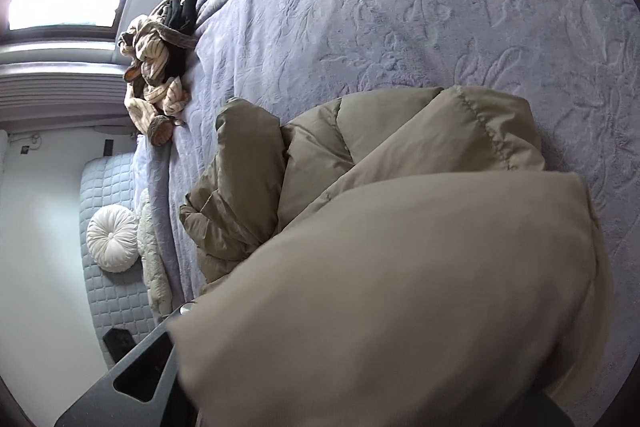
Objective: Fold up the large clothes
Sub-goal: 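Lift the hem and fold it toward the collar with both tools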
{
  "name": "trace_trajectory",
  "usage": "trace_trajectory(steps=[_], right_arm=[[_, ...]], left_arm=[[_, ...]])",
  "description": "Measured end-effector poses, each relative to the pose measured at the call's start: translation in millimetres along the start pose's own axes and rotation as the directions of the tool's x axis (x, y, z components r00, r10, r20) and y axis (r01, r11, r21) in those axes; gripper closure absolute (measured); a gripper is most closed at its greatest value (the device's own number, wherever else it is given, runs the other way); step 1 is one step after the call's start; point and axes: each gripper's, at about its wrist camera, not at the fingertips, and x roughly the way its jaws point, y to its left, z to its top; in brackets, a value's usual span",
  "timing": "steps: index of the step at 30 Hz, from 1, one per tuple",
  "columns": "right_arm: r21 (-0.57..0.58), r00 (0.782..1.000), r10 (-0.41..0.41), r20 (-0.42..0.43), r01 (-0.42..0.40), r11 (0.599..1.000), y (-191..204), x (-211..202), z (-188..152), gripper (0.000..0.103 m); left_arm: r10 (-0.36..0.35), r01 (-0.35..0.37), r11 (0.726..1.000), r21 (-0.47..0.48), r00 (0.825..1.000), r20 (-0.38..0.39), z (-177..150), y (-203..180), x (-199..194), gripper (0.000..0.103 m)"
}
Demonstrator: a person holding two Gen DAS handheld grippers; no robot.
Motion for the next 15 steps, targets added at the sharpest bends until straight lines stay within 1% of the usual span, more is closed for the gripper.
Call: trace_trajectory(steps=[1,2,4,5,7,8,9,10,13,14,15], right_arm=[[0.001,1.0,-0.004,0.001,0.004,1.0,0.2,0.5,0.1,0.091],[0.001,1.0,-0.006,0.0,0.006,1.0,0.1,0.8,-0.3,0.088],[0.004,1.0,-0.006,-0.001,0.006,1.0,0.0,1.0,0.0,0.085],[0.006,1.0,-0.006,-0.002,0.006,1.0,0.0,1.0,0.4,0.081],[0.002,1.0,-0.005,-0.002,0.005,1.0,2.9,-0.2,1.4,0.065],[-0.009,1.0,-0.005,0.005,0.005,1.0,6.1,-2.8,1.7,0.041],[-0.031,1.0,-0.005,0.02,0.006,0.999,11.9,-8.1,1.7,0.021],[-0.067,0.999,-0.002,0.037,0.005,0.998,19.8,-15.3,1.3,0.018],[-0.193,0.997,-0.027,0.072,0.041,0.98,42.6,-36.9,-1.0,0.018],[-0.241,0.995,-0.041,0.09,0.062,0.968,49.0,-46.6,-3.1,0.018],[-0.264,0.993,-0.055,0.105,0.082,0.961,51.4,-52.7,-4.4,0.018]], left_arm=[[0.015,-0.015,1.0,0.011,1.0,0.02,-1.9,-0.1,-5.2,0.007],[0.017,-0.017,1.0,0.02,0.999,0.028,-3.4,0.2,-9.0,0.007],[0.024,-0.025,0.999,0.021,0.999,0.04,-5.2,2.5,-13.7,0.007],[0.038,-0.039,0.999,0.022,0.998,0.054,-5.7,3.6,-15.8,0.007],[0.067,-0.069,0.998,0.014,0.994,0.08,-6.1,5.9,-20.5,0.007],[0.082,-0.083,0.997,0.003,0.992,0.097,-5.9,7.1,-24.7,0.007],[0.092,-0.092,0.996,-0.005,0.988,0.125,-5.7,8.0,-31.4,0.007],[0.096,-0.096,0.995,-0.008,0.984,0.149,-5.4,9.0,-37.0,0.007],[0.12,-0.121,0.993,-0.012,0.968,0.221,-3.9,12.7,-53.8,0.007],[0.127,-0.13,0.992,-0.005,0.966,0.227,-2.7,14.9,-54.4,0.007],[0.132,-0.135,0.991,0.002,0.967,0.22,-1.4,17.2,-51.9,0.007]])
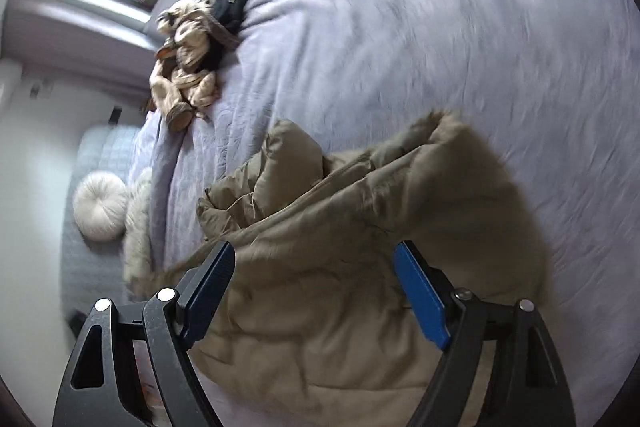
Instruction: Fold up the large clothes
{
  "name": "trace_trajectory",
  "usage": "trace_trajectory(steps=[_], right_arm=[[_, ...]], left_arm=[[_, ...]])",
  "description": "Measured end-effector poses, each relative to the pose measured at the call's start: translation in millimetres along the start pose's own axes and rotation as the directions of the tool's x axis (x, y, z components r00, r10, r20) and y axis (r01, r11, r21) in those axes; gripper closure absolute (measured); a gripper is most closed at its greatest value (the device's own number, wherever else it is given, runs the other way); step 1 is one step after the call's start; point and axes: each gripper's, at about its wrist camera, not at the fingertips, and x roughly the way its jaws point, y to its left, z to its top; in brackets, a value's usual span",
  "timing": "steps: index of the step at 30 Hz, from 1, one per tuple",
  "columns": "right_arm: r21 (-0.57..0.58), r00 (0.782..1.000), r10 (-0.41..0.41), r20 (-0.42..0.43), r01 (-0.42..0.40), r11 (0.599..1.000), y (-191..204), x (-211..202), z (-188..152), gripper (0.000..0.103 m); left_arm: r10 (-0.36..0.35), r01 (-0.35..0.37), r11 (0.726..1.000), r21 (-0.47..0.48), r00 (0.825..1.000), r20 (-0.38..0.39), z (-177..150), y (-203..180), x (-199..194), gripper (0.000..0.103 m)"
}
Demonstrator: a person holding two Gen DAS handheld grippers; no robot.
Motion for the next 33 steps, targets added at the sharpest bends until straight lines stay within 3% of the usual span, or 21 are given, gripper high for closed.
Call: trace_trajectory(steps=[3,7,9,10,11,12,14,15,16,20,26,29,33], right_arm=[[-0.067,0.993,-0.103,0.051,0.106,0.992,-4.2,-17.4,-1.7,0.018],[-0.111,0.964,-0.259,0.06,0.264,0.958,-27.4,-11.3,3.2,0.018],[-0.125,0.949,-0.311,0.055,0.315,0.941,-39.6,-0.5,8.5,0.021],[-0.131,0.946,-0.322,0.049,0.326,0.936,-44.8,5.2,11.2,0.024],[-0.134,0.943,-0.331,0.041,0.333,0.933,-48.4,9.8,13.4,0.034],[-0.131,0.942,-0.334,0.026,0.334,0.933,-51.9,15.7,15.2,0.055],[-0.135,0.957,-0.291,0.012,0.29,0.947,-49.4,21.3,19.7,0.084],[-0.152,0.956,-0.291,0.023,0.291,0.945,-44.8,22.8,19.1,0.085],[-0.173,0.952,-0.303,0.036,0.304,0.937,-40.2,24.8,20.4,0.086],[-0.149,0.935,-0.354,0.009,0.351,0.924,-50.0,47.5,27.4,0.086],[-0.073,0.925,-0.38,-0.015,0.378,0.923,-81.8,88.9,32.6,0.086],[-0.047,0.922,-0.385,-0.024,0.384,0.922,-85.3,95.9,36.1,0.083],[-0.002,0.911,-0.41,0.036,0.411,0.912,-77.9,64.9,39.7,0.078]], left_arm=[[0.024,-0.025,1.0,-0.005,0.998,-0.057,0.5,12.3,29.6,0.007],[0.044,-0.047,0.998,-0.034,0.996,-0.082,5.3,32.2,70.4,0.007],[0.009,-0.019,0.995,-0.1,0.995,-0.096,13.1,46.9,87.5,0.007],[-0.017,0.004,0.992,-0.128,0.995,-0.103,15.8,49.5,93.2,0.013],[-0.043,0.027,0.988,-0.152,0.994,-0.105,19.7,52.4,98.3,0.02],[-0.05,0.033,0.988,-0.153,0.993,-0.109,22.7,51.1,102.0,0.032],[0.01,-0.021,0.993,-0.112,0.994,-0.105,30.7,43.1,111.6,0.048],[0.039,-0.049,0.994,-0.098,0.993,-0.109,33.8,40.1,118.2,0.06],[0.064,-0.076,0.992,-0.1,0.991,-0.115,37.0,39.0,125.6,0.062],[0.111,-0.134,0.977,-0.165,0.984,-0.14,40.4,43.0,162.4,0.062],[0.199,-0.213,0.972,-0.097,0.97,-0.139,35.9,28.8,195.1,0.062],[0.229,-0.244,0.963,-0.112,0.964,-0.137,45.5,32.0,186.5,0.062],[0.209,-0.208,0.968,-0.137,0.978,-0.008,56.0,41.7,122.5,0.062]])
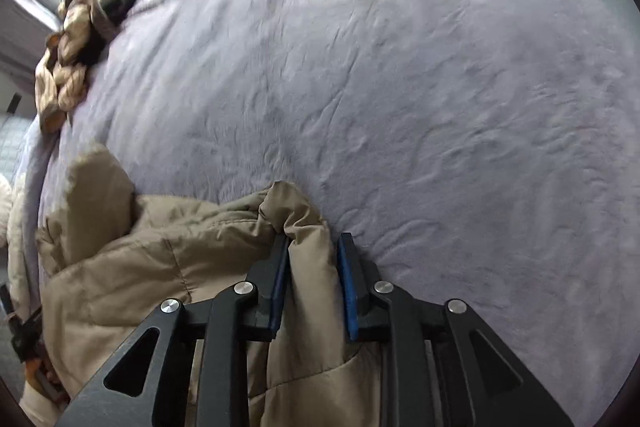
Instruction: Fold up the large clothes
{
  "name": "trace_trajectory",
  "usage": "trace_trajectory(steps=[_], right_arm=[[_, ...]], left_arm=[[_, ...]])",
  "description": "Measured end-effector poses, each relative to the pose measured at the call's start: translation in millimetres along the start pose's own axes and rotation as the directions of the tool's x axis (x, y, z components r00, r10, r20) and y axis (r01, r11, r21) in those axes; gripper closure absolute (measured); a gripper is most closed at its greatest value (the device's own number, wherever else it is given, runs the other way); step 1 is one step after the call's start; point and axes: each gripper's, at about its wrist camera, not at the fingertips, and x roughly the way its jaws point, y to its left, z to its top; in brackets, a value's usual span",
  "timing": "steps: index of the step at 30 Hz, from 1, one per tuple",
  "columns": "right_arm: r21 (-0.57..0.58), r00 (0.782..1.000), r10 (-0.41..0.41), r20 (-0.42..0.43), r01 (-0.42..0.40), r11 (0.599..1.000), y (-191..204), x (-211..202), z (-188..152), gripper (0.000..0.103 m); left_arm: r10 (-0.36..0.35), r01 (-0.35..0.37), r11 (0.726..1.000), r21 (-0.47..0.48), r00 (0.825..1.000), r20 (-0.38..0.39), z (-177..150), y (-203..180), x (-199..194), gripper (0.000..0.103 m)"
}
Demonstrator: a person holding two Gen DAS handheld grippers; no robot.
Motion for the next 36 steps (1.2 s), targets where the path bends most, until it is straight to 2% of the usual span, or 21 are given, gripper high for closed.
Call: trace_trajectory(steps=[2,3,5,6,7,9,10,11,14,20,25,26,27,29,31,32,34,36], right_arm=[[-0.021,0.995,-0.043,0.086,0.045,0.999,0.8,-29.8,-4.6,0.081],[-0.04,0.988,-0.057,0.143,0.063,0.997,3.3,-48.4,-9.0,0.087],[-0.098,0.978,-0.027,0.205,0.048,0.994,9.8,-74.5,-19.1,0.09],[-0.146,0.978,0.002,0.211,0.029,0.989,17.7,-81.4,-27.8,0.09],[-0.186,0.982,0.031,0.186,0.004,0.982,23.5,-80.1,-34.5,0.09],[-0.208,0.993,0.034,0.111,-0.01,0.978,29.8,-58.3,-42.0,0.09],[-0.199,0.997,0.016,0.076,0.0,0.98,29.0,-42.7,-44.2,0.09],[-0.176,0.999,0.005,0.048,0.003,0.984,25.2,-27.2,-44.3,0.095],[-0.074,0.999,0.044,0.006,-0.043,0.996,10.3,8.2,-41.8,0.096],[-0.137,0.999,-0.023,0.034,0.028,0.99,22.4,22.7,-40.4,0.096],[-0.122,0.999,-0.026,0.021,0.028,0.992,29.4,-0.6,-32.5,0.095],[-0.121,1.0,-0.011,0.027,0.014,0.993,31.2,-7.2,-30.4,0.093],[-0.12,0.999,0.003,0.032,0.001,0.993,30.5,-12.6,-31.0,0.09],[-0.125,0.999,0.021,0.05,-0.015,0.992,32.5,-30.9,-32.5,0.09],[-0.124,0.997,0.042,0.065,-0.033,0.992,32.8,-50.5,-37.1,0.089],[-0.12,0.996,0.054,0.066,-0.046,0.992,32.8,-55.8,-38.6,0.088],[-0.098,0.995,0.079,0.056,-0.073,0.993,33.0,-67.8,-45.2,0.081],[-0.082,0.995,0.091,0.046,-0.087,0.993,32.9,-75.1,-53.3,0.057]], left_arm=[[-0.01,0.008,1.0,0.03,0.999,0.051,-4.3,7.2,-28.2,0.062],[-0.027,0.024,0.998,0.051,0.997,0.068,-9.2,9.2,-38.9,0.062],[-0.04,0.035,0.996,0.087,0.997,0.064,-16.1,8.7,-43.7,0.062],[-0.04,0.036,0.993,0.113,0.999,0.037,-22.6,3.9,-34.5,0.062],[-0.027,0.025,0.992,0.12,1.0,0.01,-26.8,1.4,-23.5,0.062],[-0.004,0.011,0.994,0.113,0.998,-0.063,-39.7,-7.7,12.7,0.062],[0.006,0.002,0.995,0.104,0.997,-0.079,-43.6,-10.5,24.2,0.062],[0.009,-0.002,0.996,0.089,0.997,-0.081,-48.7,-10.9,33.4,0.062],[0.011,-0.007,0.998,0.055,0.997,-0.077,-51.5,-14.9,50.2,0.062],[0.035,-0.028,0.997,0.076,0.995,-0.093,-45.5,-18.1,54.5,0.061],[0.043,-0.041,0.998,0.04,0.998,-0.053,-34.9,-7.9,16.1,0.061],[0.034,-0.033,0.999,0.038,0.999,-0.04,-34.5,-6.7,5.0,0.061],[0.025,-0.024,0.999,0.04,0.999,-0.027,-34.8,-5.2,-7.4,0.058],[0.014,-0.014,0.999,0.048,1.0,-0.004,-35.6,-1.9,-28.3,0.05],[0.001,-0.002,0.998,0.06,1.0,0.015,-38.3,-0.9,-47.2,0.033],[-0.005,0.003,0.998,0.064,1.0,0.021,-40.5,-1.4,-54.6,0.03],[-0.024,0.023,0.997,0.07,1.0,0.013,-48.7,-4.9,-71.7,0.03],[-0.048,0.048,0.996,0.072,0.999,-0.004,-57.5,-7.4,-83.0,0.03]])
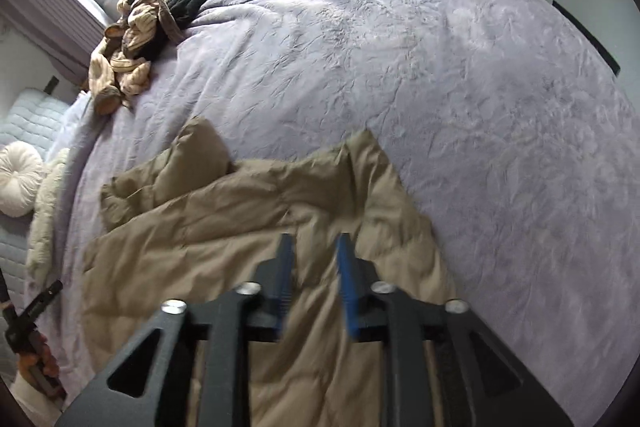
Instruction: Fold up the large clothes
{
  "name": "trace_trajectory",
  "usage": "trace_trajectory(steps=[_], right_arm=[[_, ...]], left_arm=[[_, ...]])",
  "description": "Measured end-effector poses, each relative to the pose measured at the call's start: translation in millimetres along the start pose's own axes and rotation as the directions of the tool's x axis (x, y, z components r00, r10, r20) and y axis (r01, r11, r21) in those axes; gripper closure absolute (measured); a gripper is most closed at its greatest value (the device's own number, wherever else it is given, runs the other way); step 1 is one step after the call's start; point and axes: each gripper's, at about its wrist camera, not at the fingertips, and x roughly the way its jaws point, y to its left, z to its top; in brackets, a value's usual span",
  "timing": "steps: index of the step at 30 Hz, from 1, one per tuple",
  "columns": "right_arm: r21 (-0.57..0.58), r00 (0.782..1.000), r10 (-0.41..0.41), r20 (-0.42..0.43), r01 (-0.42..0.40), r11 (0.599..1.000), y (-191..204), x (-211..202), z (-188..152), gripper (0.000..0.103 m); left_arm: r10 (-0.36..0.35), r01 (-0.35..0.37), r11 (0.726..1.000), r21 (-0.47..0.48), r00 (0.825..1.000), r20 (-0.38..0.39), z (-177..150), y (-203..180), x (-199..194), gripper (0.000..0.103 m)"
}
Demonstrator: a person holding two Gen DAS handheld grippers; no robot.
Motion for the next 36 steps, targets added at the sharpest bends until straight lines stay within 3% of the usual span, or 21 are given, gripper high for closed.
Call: trace_trajectory(steps=[5,7,12,17,22,27,30,36], right_arm=[[0.018,0.999,0.042,-0.033,-0.041,0.999,8.1,-14.5,-24.9,0.054],[0.033,0.997,0.056,-0.053,-0.055,0.998,8.8,-20.6,-38.5,0.05],[0.089,0.991,0.115,-0.066,-0.109,0.99,5.4,-36.8,-67.5,0.025],[0.195,0.979,0.191,-0.077,-0.173,0.965,-7.5,-44.2,-95.0,0.016],[0.355,0.953,0.302,-0.032,-0.272,0.894,-27.6,-43.1,-124.4,0.015],[0.449,0.912,0.399,-0.09,-0.321,0.834,-36.5,-24.7,-149.8,0.015],[0.493,0.902,0.418,-0.108,-0.316,0.811,-40.6,-15.0,-162.9,0.015],[0.577,0.886,0.456,-0.083,-0.33,0.747,-53.8,6.2,-172.4,0.015]], left_arm=[[-0.055,0.054,0.999,-0.004,0.997,-0.054,-30.5,-11.1,-22.0,0.029],[-0.072,0.071,0.997,-0.008,0.996,-0.056,-43.1,-14.4,-29.9,0.0],[-0.158,0.155,0.987,-0.032,0.984,-0.081,-70.2,-18.6,-43.0,0.0],[-0.11,0.107,0.994,-0.028,0.987,-0.116,-91.2,-20.8,-39.9,0.0],[-0.134,0.128,0.991,-0.044,0.973,-0.188,-116.5,-16.7,-26.3,0.0],[-0.199,0.175,0.978,-0.117,0.948,-0.25,-137.9,-11.7,-9.6,0.0],[-0.26,0.213,0.956,-0.2,0.933,-0.25,-147.3,-5.7,0.4,0.0],[-0.307,0.249,0.935,-0.253,0.926,-0.222,-147.3,-4.6,13.5,0.0]])
